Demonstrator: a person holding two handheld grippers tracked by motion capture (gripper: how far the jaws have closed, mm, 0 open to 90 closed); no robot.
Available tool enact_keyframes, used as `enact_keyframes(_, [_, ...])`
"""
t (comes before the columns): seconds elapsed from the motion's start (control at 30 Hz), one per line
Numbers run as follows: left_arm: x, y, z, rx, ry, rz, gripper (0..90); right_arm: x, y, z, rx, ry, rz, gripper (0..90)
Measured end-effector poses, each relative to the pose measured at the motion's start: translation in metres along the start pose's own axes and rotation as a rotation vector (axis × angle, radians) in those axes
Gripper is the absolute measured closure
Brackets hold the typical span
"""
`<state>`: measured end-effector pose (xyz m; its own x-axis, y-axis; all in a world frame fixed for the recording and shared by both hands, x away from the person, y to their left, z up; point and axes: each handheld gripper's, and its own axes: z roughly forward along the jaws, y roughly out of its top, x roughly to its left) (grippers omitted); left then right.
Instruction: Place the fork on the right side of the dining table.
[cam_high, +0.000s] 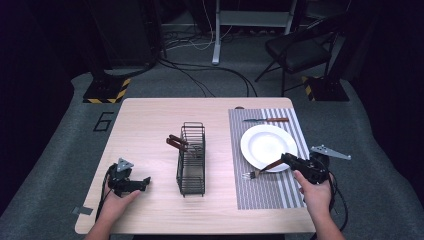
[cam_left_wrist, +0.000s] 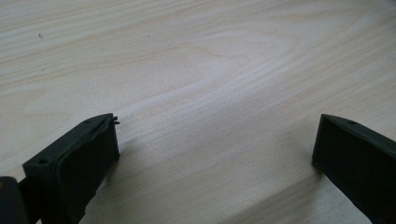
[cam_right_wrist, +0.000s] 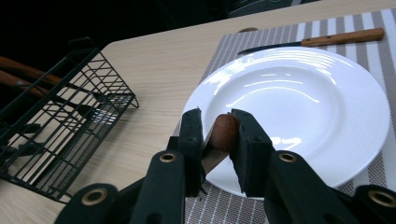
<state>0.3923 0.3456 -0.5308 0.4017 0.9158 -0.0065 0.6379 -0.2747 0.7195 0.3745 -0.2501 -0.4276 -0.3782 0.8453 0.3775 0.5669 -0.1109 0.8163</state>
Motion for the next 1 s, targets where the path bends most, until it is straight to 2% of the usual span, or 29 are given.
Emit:
enact_keyframes(0.07, [0.0,0.0,0.0,0.0,0.0,0.0,0.2,-0.001,-0.001,0.0,-0.001,-0.005,0.004,74.0])
enact_keyframes(0.2, [0.0,0.0,0.0,0.001,0.0,0.0,0.2,-0.006,-0.004,0.0,0.002,-0.033,0.046,73.4])
enact_keyframes(0.4, [0.0,0.0,0.0,0.0,0.0,0.0,0.2,-0.012,-0.007,0.0,0.009,-0.048,0.065,72.7])
enact_keyframes(0.6, [0.0,0.0,0.0,0.001,0.0,0.0,0.2,-0.014,-0.009,-0.002,0.019,-0.058,0.095,72.3])
enact_keyframes(0.77, [0.0,0.0,0.0,0.001,0.001,0.0,0.2,-0.016,-0.012,-0.003,0.021,-0.065,0.095,71.9])
enact_keyframes(1.0, [0.0,0.0,0.0,0.001,0.0,0.0,0.2,-0.022,-0.017,-0.007,0.034,-0.061,0.142,71.8])
